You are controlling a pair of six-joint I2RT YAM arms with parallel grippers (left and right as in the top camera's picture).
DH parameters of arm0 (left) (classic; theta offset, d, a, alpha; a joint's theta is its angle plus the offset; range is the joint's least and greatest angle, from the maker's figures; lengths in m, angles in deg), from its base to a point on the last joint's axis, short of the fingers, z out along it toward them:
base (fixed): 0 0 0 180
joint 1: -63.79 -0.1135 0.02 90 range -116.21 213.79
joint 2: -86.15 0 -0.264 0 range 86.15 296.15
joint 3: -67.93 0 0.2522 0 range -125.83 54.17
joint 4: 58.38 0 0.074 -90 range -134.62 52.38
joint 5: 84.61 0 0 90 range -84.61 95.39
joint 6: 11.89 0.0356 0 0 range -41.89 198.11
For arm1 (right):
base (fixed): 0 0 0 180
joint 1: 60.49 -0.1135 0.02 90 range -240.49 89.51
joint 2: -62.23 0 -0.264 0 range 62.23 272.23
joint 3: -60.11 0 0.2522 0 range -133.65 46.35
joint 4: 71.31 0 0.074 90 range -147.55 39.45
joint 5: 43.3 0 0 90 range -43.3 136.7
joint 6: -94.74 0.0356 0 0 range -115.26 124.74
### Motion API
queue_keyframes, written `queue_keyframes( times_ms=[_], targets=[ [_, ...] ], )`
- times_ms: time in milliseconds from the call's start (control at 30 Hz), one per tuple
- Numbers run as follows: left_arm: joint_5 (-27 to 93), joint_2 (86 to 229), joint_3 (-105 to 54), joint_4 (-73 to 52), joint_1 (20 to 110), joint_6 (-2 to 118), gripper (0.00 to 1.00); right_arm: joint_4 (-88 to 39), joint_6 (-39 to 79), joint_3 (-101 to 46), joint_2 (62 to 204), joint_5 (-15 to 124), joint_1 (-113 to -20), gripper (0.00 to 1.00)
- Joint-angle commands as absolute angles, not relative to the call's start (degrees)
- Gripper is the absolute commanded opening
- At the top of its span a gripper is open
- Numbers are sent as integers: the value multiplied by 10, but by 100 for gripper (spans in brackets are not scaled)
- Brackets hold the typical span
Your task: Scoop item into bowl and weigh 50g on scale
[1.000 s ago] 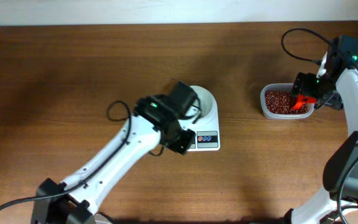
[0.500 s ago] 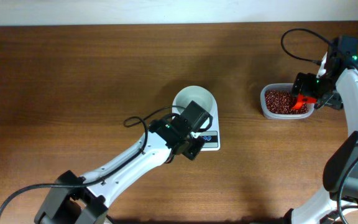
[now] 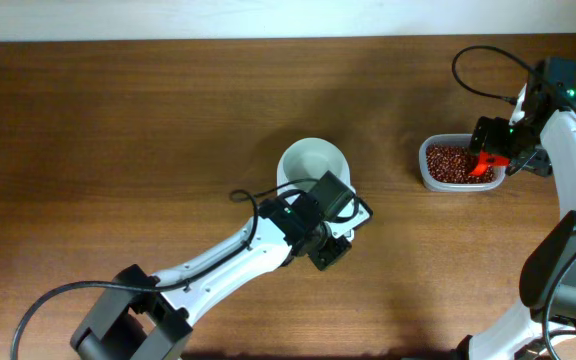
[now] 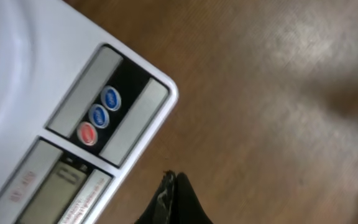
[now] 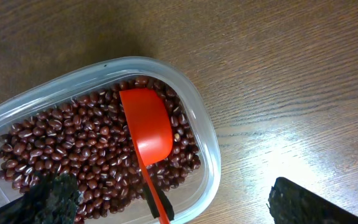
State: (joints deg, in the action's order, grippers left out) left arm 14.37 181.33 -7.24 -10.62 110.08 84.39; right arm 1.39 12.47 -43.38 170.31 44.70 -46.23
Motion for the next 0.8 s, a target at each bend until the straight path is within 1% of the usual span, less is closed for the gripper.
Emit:
queue_keyframes(
  times_ms=[0,133,233,333,367,400,467,533,633,667,700,733,767],
  targets=[
    [188,1816,-82,-89,1101,856,0,14,125,-442,1705,450,-464,99],
    [197,1816,-82,-77,1101,855,0,14,125,-442,1705,450,-464,99],
    [169,1816,-91,-76,1101,851,0,14,125,-442,1705,450,-464,99],
    [141,1807,-153,-6,1101,838,0,14,125,-442,1705,450,-464,99],
    [104,1796,-186,31,1101,804,0,14,125,-442,1705,450,-464,99],
    [79,1788,-198,40,1101,784,0,14,125,-442,1705,450,-464,99],
    [68,1781,-201,39,1101,779,0,14,125,-442,1705,450,-464,99],
    [20,1783,-200,49,1101,769,0,14,125,-442,1705,450,-464,99],
    [4,1783,-199,57,1101,760,6,14,125,-442,1705,450,-464,99],
    [4,1783,-199,66,1101,760,14,14,125,-442,1705,450,-464,99],
    [4,1783,-199,74,1101,760,25,14,125,-442,1705,450,-464,99],
    [4,1783,-199,86,1101,760,56,14,125,-442,1705,450,-464,99],
    [4,1783,-199,97,1101,760,73,14,125,-442,1705,450,-464,99]
  ],
)
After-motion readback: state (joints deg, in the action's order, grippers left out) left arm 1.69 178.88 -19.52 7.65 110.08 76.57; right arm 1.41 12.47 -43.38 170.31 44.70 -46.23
